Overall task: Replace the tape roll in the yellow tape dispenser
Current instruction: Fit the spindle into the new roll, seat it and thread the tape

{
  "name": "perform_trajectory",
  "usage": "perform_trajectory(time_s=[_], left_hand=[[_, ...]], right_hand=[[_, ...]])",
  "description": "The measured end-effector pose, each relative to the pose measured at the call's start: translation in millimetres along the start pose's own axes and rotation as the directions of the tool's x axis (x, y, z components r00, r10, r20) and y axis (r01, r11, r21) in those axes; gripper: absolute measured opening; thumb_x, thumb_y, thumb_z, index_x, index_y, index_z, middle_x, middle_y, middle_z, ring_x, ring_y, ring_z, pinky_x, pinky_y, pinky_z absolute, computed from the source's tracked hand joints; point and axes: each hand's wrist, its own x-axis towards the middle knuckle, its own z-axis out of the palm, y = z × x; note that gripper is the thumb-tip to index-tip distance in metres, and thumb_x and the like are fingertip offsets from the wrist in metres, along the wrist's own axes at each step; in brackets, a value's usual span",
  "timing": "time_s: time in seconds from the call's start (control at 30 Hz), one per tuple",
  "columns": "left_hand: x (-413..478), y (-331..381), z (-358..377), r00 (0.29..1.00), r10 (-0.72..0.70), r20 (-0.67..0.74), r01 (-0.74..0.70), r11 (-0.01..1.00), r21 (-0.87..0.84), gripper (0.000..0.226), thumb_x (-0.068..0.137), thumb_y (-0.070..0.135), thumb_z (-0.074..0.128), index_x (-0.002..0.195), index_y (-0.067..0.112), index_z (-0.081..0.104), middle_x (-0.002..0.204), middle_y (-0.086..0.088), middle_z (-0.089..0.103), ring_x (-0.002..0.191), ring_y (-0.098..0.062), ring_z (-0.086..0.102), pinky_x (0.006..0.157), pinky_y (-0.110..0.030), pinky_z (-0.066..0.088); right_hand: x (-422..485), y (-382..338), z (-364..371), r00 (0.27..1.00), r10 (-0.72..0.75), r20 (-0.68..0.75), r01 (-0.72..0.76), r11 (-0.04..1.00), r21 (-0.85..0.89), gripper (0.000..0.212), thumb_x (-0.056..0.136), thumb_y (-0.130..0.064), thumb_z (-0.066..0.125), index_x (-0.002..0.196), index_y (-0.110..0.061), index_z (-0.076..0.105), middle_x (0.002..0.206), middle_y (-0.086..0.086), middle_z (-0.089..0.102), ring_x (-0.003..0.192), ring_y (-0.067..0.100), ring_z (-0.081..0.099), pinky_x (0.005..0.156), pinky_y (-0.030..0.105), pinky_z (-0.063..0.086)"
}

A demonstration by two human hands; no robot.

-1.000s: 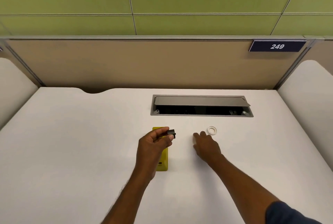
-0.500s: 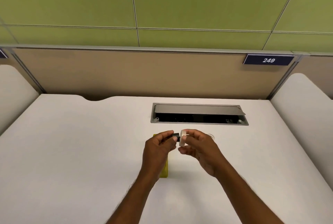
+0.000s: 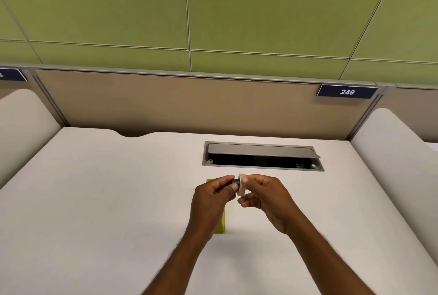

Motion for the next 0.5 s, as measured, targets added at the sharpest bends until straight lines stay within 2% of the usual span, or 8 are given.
perform_trajectory(time_s=[0.23,0.5], left_hand=[[-9.7,7.6,-11.9,0.999,0.049,0.009,-0.05,0.991,0.127,0.023,0.084,0.024,0.07,0.088,0.046,0.071,0.089,0.02,0.074,0.082,-0.005,0.071,0.078,-0.027,0.055],[-17.5,12.3,-25.6,1.0,0.029,0.012,-0.03,0.988,0.15,0.025,0.082,0.028,0.072,0.088,0.052,0.07,0.09,0.016,0.075,0.087,-0.008,0.071,0.088,-0.042,0.055]], right_hand=[[-4.5,-4.5,10.6,0.999,-0.017,0.04,0.02,0.997,-0.071,0.021,0.09,-0.029,0.061,0.1,-0.015,0.074,0.089,0.012,0.075,0.071,0.028,0.07,0.067,0.03,0.056],[-8.6,-6.7,23.5,0.998,-0.007,0.061,0.012,0.997,-0.081,0.021,0.091,-0.026,0.061,0.102,-0.013,0.073,0.091,0.014,0.075,0.073,0.028,0.07,0.069,0.031,0.057]])
